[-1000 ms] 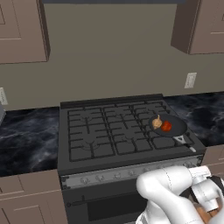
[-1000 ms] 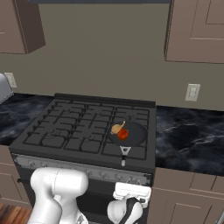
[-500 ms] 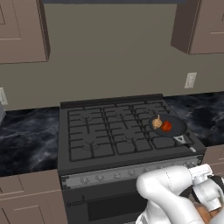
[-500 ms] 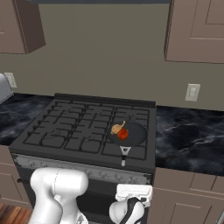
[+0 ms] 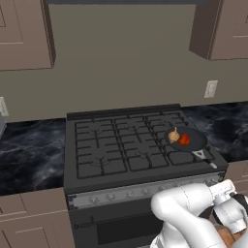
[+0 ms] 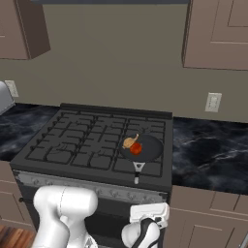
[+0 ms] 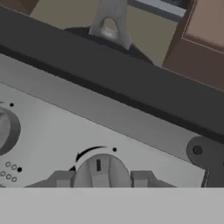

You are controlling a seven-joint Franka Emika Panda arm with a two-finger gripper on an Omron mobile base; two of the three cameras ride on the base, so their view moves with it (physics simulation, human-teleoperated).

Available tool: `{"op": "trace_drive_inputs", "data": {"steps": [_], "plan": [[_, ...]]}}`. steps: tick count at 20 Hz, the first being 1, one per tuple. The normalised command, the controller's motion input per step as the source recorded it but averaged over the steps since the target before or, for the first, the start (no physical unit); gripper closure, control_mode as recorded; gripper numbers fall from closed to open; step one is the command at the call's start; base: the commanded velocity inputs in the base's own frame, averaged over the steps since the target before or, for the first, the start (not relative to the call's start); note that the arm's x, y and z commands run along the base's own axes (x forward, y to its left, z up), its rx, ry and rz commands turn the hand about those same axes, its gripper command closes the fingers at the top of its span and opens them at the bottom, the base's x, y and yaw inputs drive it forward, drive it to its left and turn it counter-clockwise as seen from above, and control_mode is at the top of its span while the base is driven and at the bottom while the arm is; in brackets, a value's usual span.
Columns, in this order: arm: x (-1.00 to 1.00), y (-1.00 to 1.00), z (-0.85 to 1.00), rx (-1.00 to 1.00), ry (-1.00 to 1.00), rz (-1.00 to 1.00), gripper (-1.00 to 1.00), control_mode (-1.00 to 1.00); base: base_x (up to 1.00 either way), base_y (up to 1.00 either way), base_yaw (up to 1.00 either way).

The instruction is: Place the pan on the front right burner on the stove. Then place the tomato and the onion in the pan and turn on the front right burner.

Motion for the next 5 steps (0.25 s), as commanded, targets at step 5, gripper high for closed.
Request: {"op": "trace_drive_inputs", "data": {"steps": [5], "plan": [[0.00,-0.03,-0.25,-0.23,0.00,-0.04,1.00,-1.00,0.00,0.00,0.00]]}}
